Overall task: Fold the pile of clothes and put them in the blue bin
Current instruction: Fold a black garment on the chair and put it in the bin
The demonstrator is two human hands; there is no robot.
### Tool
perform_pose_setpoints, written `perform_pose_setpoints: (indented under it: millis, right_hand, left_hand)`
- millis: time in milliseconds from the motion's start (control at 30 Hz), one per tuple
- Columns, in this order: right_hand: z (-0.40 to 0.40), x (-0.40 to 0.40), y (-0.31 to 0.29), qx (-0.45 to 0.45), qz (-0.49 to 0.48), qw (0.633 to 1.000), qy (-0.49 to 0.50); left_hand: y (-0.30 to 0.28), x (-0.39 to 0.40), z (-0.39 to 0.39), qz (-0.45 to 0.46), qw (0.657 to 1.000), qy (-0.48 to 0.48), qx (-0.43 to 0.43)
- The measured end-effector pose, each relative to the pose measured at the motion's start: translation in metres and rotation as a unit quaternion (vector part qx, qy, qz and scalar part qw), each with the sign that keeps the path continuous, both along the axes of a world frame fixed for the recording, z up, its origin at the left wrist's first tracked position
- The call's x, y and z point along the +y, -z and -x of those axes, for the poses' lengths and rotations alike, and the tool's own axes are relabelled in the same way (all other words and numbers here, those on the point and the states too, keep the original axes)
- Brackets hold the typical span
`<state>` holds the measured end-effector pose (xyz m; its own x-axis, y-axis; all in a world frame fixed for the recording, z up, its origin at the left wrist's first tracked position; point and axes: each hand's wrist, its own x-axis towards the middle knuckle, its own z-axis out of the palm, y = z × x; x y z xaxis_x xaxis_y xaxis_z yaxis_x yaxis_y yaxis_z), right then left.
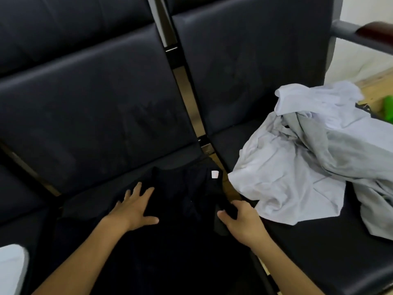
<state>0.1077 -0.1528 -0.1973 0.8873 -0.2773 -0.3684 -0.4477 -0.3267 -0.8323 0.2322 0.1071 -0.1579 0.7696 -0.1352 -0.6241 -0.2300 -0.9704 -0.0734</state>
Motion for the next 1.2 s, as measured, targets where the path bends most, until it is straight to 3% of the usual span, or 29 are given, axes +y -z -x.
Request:
perform_pose_setpoints:
  millis: [67,100,200,300,367,433,500,667,733,800,867,967,1000,1033,1067,1133,1167,1200]
  right_hand:
    - [-0.002,0.008,-0.007,-0.028,-0.013,0.999,0.031]
    - [-0.003,0.011,-0.013,-0.035,-0.034,0.998,0.047]
    - [-0.007,0.01,-0.023,-0.039,-0.091,0.99,0.098]
    - [-0.008,-0.012,-0.038,-0.078,-0.065,0.982,0.16]
    - [-0.005,-0.033,-0.05,-0.084,0.017,0.986,0.146]
    - [-0.001,-0.053,-0.06,-0.057,0.087,0.988,0.116]
    - [0.005,-0.072,-0.064,-0.018,0.089,0.991,0.102]
    - [0.016,-0.093,-0.075,0.036,-0.115,0.993,0.012]
    - [0.019,-0.095,-0.078,0.052,-0.172,0.984,-0.019]
    - [0.018,-0.095,-0.078,0.059,-0.193,0.979,-0.012]
    - [0.013,-0.098,-0.07,0.042,-0.144,0.987,0.062]
    - [0.009,-0.105,-0.059,0.007,0.023,0.989,0.149]
    - [0.009,-0.106,-0.057,0.001,0.077,0.985,0.153]
    - [0.011,-0.107,-0.057,-0.006,0.114,0.981,0.155]
    - [0.012,-0.107,-0.058,-0.009,0.143,0.978,0.151]
    - [0.014,-0.107,-0.055,-0.004,0.212,0.967,0.141]
    - [0.015,-0.108,-0.052,0.008,0.236,0.962,0.137]
    - [0.015,-0.11,-0.051,0.02,0.233,0.962,0.138]
  left_hand:
    - [-0.008,-0.028,-0.002,0.041,0.992,0.082,-0.089]
    - [-0.009,-0.047,-0.002,0.102,0.986,0.079,-0.105]
    - [0.0,-0.099,-0.004,0.239,0.969,-0.042,-0.041]
    - [0.011,-0.124,-0.012,0.221,0.969,-0.073,-0.078]
    - [0.014,-0.134,-0.018,0.201,0.968,-0.084,-0.124]
    - [0.014,-0.141,-0.023,0.203,0.958,-0.081,-0.184]
    - [0.015,-0.146,-0.031,0.204,0.952,-0.082,-0.211]
    - [0.017,-0.163,-0.052,0.206,0.956,-0.149,-0.144]
    - [0.013,-0.173,-0.055,0.247,0.943,-0.189,-0.119]
    - [0.004,-0.185,-0.058,0.372,0.878,-0.295,-0.06]
    - [-0.013,-0.193,-0.061,0.503,0.762,-0.403,0.065]
    - [-0.038,-0.198,-0.065,0.607,0.604,-0.468,0.22]
    - [-0.044,-0.202,-0.065,0.62,0.572,-0.478,0.246]
    - [-0.047,-0.208,-0.062,0.623,0.565,-0.475,0.262]
    - [-0.049,-0.214,-0.059,0.617,0.592,-0.452,0.254]
    - [-0.046,-0.228,-0.054,0.581,0.714,-0.351,0.173]
    - [-0.045,-0.234,-0.051,0.566,0.754,-0.308,0.13]
    - [-0.044,-0.239,-0.049,0.562,0.767,-0.289,0.111]
